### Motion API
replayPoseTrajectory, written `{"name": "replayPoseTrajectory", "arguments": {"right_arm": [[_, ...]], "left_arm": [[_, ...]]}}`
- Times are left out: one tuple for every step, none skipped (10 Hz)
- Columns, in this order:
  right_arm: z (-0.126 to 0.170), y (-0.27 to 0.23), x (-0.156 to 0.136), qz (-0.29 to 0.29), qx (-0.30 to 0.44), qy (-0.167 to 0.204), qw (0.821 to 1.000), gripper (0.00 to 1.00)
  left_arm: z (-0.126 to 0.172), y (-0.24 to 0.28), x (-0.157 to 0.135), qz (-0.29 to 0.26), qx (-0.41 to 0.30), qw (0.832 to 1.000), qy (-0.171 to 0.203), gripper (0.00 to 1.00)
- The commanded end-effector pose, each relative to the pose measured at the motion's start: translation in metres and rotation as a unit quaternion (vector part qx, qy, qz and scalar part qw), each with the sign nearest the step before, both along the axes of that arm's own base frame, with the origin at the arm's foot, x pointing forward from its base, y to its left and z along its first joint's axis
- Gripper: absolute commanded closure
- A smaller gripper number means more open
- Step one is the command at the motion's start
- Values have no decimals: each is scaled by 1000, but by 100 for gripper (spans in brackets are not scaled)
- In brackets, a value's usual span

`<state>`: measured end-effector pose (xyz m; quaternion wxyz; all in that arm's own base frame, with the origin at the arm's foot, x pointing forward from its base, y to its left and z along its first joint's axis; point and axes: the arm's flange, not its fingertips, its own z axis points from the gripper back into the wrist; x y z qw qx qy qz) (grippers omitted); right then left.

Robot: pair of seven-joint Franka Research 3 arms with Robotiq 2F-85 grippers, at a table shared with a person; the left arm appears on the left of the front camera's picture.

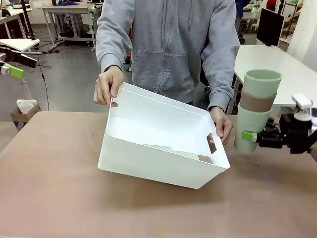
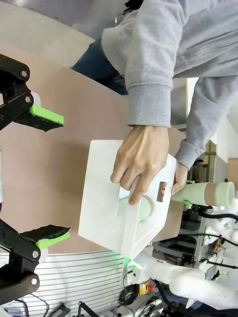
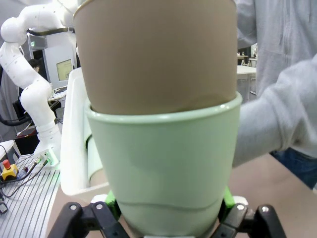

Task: Stack the cups and store them in the basket.
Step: Place the stack of Reusable plastic cups into the Pantry Basket.

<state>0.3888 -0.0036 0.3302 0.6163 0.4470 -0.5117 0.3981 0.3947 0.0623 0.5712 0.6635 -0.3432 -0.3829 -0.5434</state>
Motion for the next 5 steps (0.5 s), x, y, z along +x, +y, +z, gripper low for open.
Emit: {"name": "replayPoseTrajectory", "arguments": {"right_arm": [[61,18,-15,-15,-39,21,999,14],[85,33,-20,-27,-71,24,997,14],[100,44,-23,-36,-90,22,995,14],[118,67,-28,-45,-123,15,991,14],[129,94,-32,-46,-157,9,986,14]], "left_arm": [[4,2,0,1,-10,1000,5,0],[4,2,0,1,-10,1000,5,0],[4,2,0,1,-10,1000,5,0],[4,2,0,1,-10,1000,5,0],[4,2,0,1,-10,1000,5,0]]}}
